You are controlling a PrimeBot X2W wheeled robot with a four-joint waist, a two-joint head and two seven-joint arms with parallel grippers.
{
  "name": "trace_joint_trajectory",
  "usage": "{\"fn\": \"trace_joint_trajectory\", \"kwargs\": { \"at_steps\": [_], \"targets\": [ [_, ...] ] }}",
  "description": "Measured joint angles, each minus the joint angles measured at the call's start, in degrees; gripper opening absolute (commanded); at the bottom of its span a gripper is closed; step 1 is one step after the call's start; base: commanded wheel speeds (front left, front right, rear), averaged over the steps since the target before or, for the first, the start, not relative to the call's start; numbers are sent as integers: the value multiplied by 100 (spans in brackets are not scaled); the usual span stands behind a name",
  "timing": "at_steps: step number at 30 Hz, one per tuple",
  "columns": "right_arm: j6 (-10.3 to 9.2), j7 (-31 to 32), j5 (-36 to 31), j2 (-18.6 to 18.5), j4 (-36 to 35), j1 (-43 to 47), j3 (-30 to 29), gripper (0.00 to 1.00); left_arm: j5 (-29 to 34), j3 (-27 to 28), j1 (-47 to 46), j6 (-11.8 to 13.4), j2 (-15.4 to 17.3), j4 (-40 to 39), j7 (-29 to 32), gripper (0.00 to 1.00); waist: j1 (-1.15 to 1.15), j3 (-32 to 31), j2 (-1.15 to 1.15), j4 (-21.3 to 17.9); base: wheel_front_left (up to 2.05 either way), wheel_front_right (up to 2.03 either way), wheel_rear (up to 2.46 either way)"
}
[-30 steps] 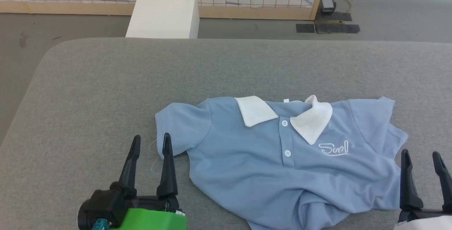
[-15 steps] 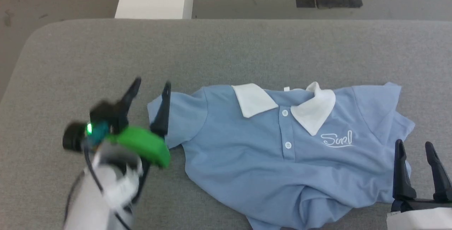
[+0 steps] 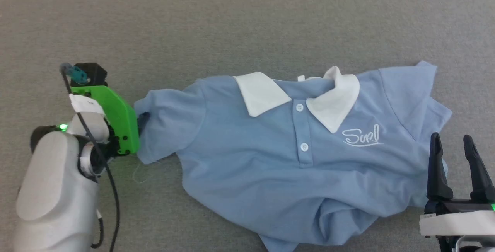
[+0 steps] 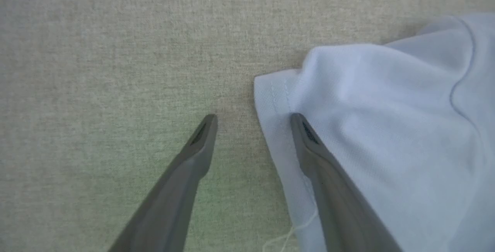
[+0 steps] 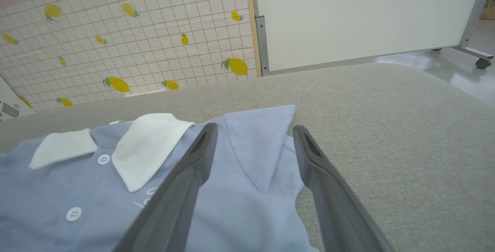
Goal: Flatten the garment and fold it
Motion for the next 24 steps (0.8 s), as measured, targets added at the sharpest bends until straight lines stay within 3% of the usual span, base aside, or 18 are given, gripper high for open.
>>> {"fn": "trace_joint_trajectory", "kwargs": {
  "at_steps": [7,8,9,13,24],
  "targets": [
    [0,-24,41,1,42,-109,-8,100,-196,183,-61,379,134,-62,749,100,0,284,0,-226,0,0,0],
    [0,-24,41,1,44,-113,-9,100,-233,197,-77,405,132,-81,860,83,0,314,0,-251,0,0,0],
    [0,-25,41,1,49,-113,-11,100,-279,211,-88,403,142,-107,944,0,0,334,0,-269,0,0,0],
    [-1,-32,32,1,88,-127,-58,100,-617,357,-111,386,48,-199,967,0,0,330,0,-304,0,0,0],
    [0,68,-226,1,-63,-129,-233,100,-770,582,-65,-77,-357,-234,-894,0,0,-235,0,-116,0,0,0]
  ]
}}
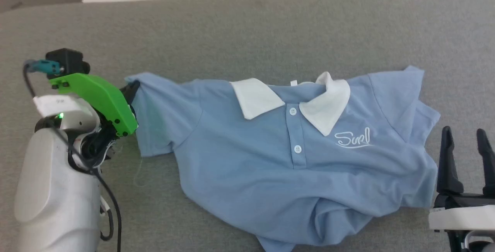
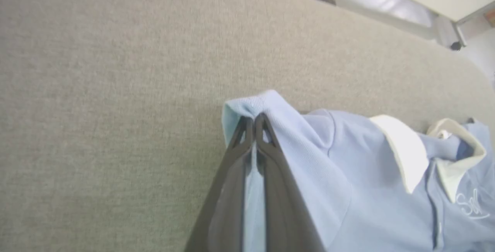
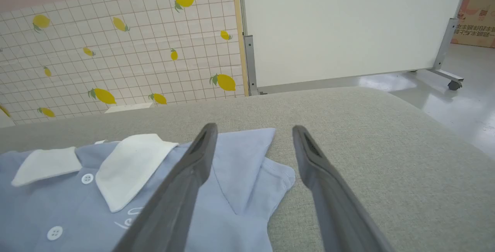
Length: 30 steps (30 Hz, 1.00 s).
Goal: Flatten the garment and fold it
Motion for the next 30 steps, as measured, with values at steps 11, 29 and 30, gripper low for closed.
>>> {"fn": "trace_joint_trajectory", "kwargs": {
  "at_steps": [11,29,30],
  "targets": [
    [-1,223,-10,1,-242,309,-54,100,-101,187,2001,-218,-339,-1819,-1652,0,0,-456,0,348,0,0,0],
    [0,1463,-320,-513,-565,-719,-310,100,-42,227,3149,104,-826,-2827,-2676,0,0,94,0,585,0,0,0],
    [0,1723,-267,-657,-543,-869,-377,100,-33,249,3143,123,-808,-2877,-2675,0,0,149,0,593,0,0,0]
  ]
}}
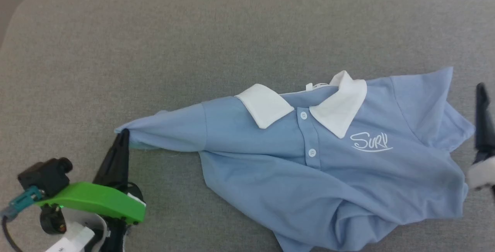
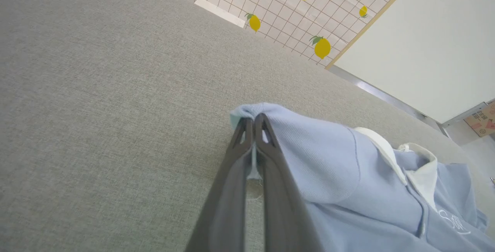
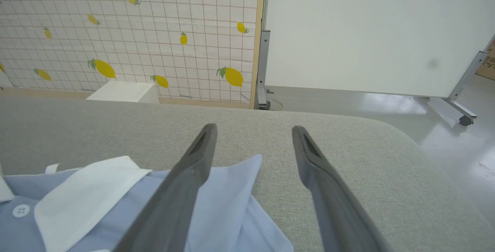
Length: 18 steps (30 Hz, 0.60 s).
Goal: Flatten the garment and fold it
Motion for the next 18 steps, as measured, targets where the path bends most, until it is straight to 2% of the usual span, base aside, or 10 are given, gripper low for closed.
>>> {"fn": "trace_joint_trajectory", "kwargs": {
  "at_steps": [6,10,14,18],
  "targets": [
    [0,1547,476,-903,593,-453,-58,100,34,19,-101,31,62,-167,8,0,0,323,0,43,0,0,0],
    [-1,2570,813,-1493,1040,-572,311,100,42,-123,-249,31,62,-211,18,0,0,536,0,57,0,0,0],
    [1,3021,1072,-1762,1254,-788,656,100,94,-247,-382,31,58,-214,44,0,0,721,0,72,0,0,0],
    [-1,3193,1255,-1903,1421,-924,925,100,159,-305,-463,31,57,-211,60,0,0,842,0,103,0,0,0]
  ]
}}
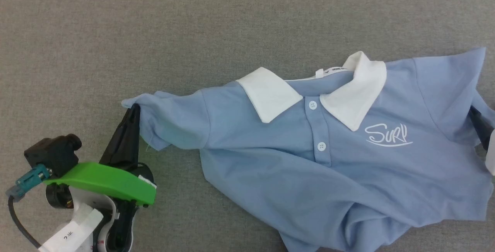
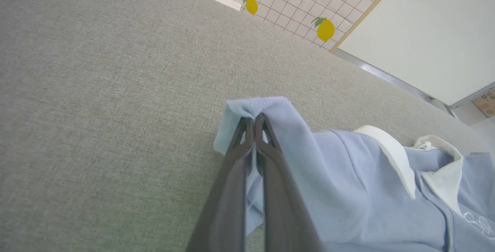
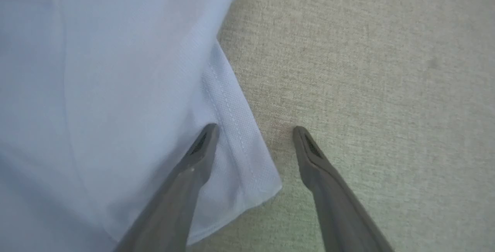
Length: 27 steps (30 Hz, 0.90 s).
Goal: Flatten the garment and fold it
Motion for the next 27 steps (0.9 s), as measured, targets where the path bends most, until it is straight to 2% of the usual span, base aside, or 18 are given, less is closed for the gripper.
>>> {"fn": "trace_joint_trajectory", "kwargs": {
  "at_steps": [1,4,8,15,22,27],
  "targets": [
    [0,44,38,-44,18,-25,47,100,1,-8,-18,0,0,2,0,0,0,14,0,11,0,0,0],
    [0,225,141,-144,56,-112,129,0,19,-31,-41,0,1,16,7,0,0,32,0,42,0,0,0],
    [2,226,142,-136,71,-187,186,0,22,-68,-91,-2,11,90,46,0,0,-24,0,44,0,0,0],
    [2,-902,-12,225,85,-650,42,0,134,-333,-812,-111,138,331,158,0,0,-341,0,5,0,0,0],
    [2,-1452,5,920,142,-1740,60,0,200,-655,-2422,-214,237,886,636,0,0,-885,0,-89,0,0,0],
    [2,-1668,-300,1140,497,-3040,323,0,282,-694,-3968,-200,309,1716,915,0,0,-1328,0,-205,0,0,0]
  ]
}}
